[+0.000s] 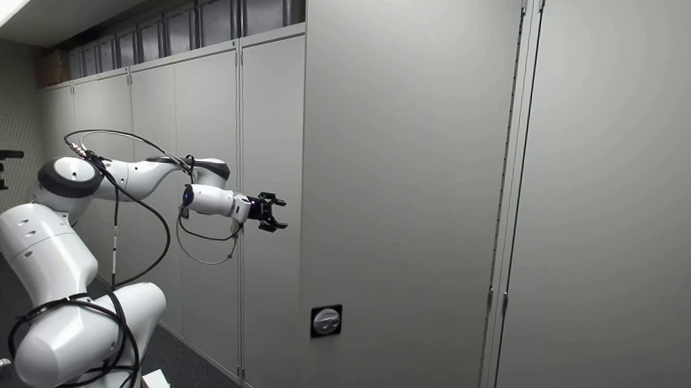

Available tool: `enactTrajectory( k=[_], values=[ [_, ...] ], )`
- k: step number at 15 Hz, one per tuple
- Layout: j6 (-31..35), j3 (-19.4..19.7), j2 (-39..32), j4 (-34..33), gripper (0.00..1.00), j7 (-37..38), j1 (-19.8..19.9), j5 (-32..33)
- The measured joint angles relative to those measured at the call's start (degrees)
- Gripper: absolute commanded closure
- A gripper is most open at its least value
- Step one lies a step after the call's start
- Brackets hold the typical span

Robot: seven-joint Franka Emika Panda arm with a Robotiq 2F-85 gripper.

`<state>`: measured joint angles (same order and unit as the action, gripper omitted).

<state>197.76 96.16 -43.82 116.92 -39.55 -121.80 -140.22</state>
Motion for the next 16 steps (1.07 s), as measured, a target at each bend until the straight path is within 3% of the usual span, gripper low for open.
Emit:
enactTrajectory(
  k=[5,9,11,16],
  values=[
    [-0.1,-0.8,7.2,3.9,0.00,19.7,-5.8,23.7],
    [0.0,-0.6,12.6,8.0,0.00,27.4,-9.9,36.3],
    [0.0,-0.4,15.2,10.1,0.00,29.1,-11.3,40.9],
    [-0.1,1.5,19.3,13.1,0.00,23.7,-13.3,41.3]
  ],
)
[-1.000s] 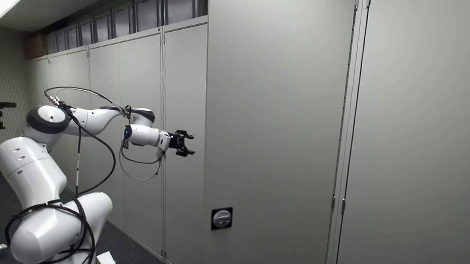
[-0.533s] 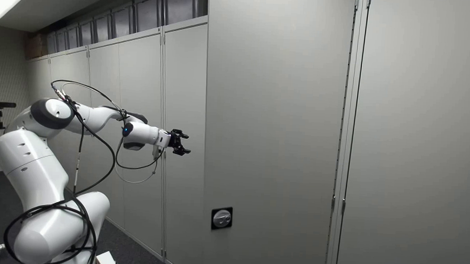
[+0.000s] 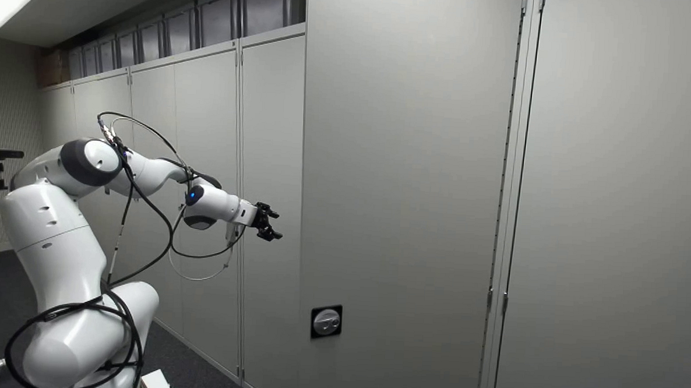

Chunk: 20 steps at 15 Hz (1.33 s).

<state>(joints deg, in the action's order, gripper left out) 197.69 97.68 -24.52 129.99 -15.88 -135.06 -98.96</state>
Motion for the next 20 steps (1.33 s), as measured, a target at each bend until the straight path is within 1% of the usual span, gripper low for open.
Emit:
enactTrajectory(
  k=[5,8,10,13,16,20],
  values=[
    [0.1,0.3,4.1,3.0,0.00,-12.4,0.7,-0.4],
    [0.1,-0.4,4.7,4.7,0.00,-20.7,3.4,-2.1],
    [0.1,-2.1,4.1,5.1,0.00,-26.5,7.0,-4.4],
    [0.1,-5.6,1.1,5.0,0.00,-34.4,13.4,-9.0],
    [0.1,-8.7,-3.7,4.1,0.00,-40.4,19.1,-14.3],
    [0.1,-11.1,-11.5,1.8,0.00,-46.6,25.8,-21.1]
  ],
)
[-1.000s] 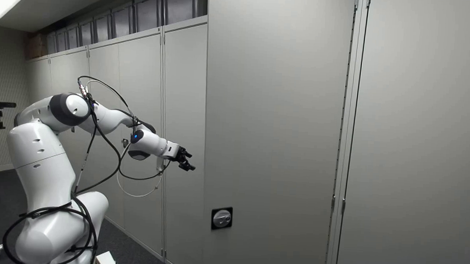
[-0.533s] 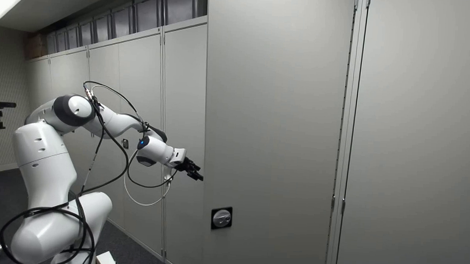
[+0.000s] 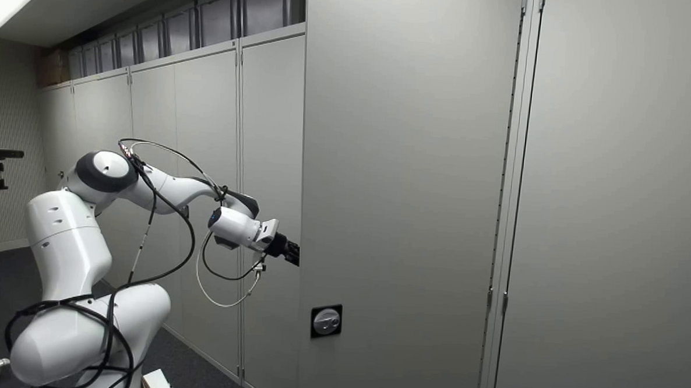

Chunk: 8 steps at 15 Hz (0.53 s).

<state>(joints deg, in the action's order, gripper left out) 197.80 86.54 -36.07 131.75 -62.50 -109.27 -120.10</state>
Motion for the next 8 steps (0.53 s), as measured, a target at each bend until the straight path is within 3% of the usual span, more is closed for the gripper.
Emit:
enactTrajectory(
  k=[8],
  values=[
    [0.0,0.0,-12.0,-4.3,0.00,-11.0,9.8,-12.5]
  ],
)
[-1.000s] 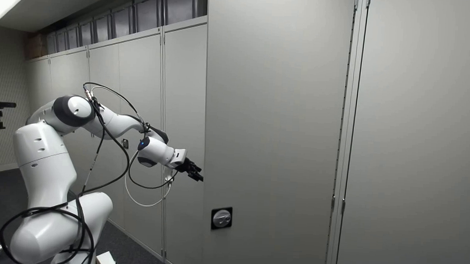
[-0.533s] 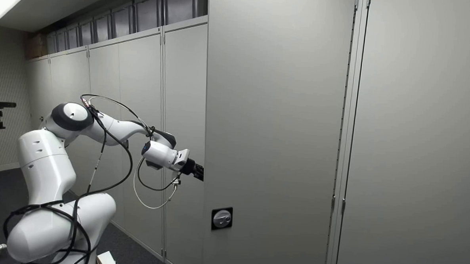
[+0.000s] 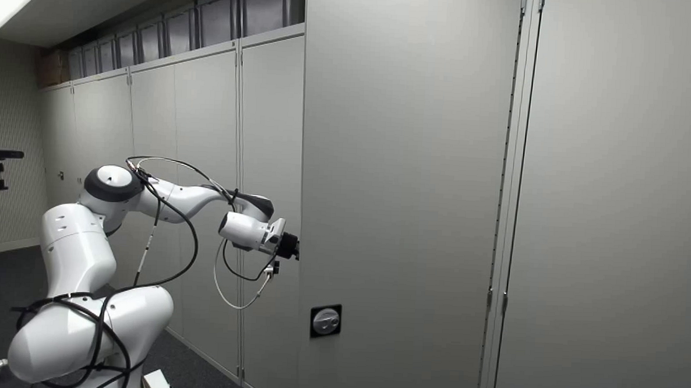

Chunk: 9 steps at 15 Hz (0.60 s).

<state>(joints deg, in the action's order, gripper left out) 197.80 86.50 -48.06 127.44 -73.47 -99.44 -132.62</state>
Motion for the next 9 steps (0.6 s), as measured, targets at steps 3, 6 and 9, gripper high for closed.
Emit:
enactTrajectory(
  k=[3,6,9],
  values=[
    [0.0,0.2,-4.1,-0.9,0.00,-3.0,1.8,-4.2],
    [0.0,0.7,-8.0,-1.5,0.00,-5.1,2.8,-7.7],
    [0.0,1.3,-11.4,-1.9,0.00,-6.9,3.6,-10.7]
  ],
)
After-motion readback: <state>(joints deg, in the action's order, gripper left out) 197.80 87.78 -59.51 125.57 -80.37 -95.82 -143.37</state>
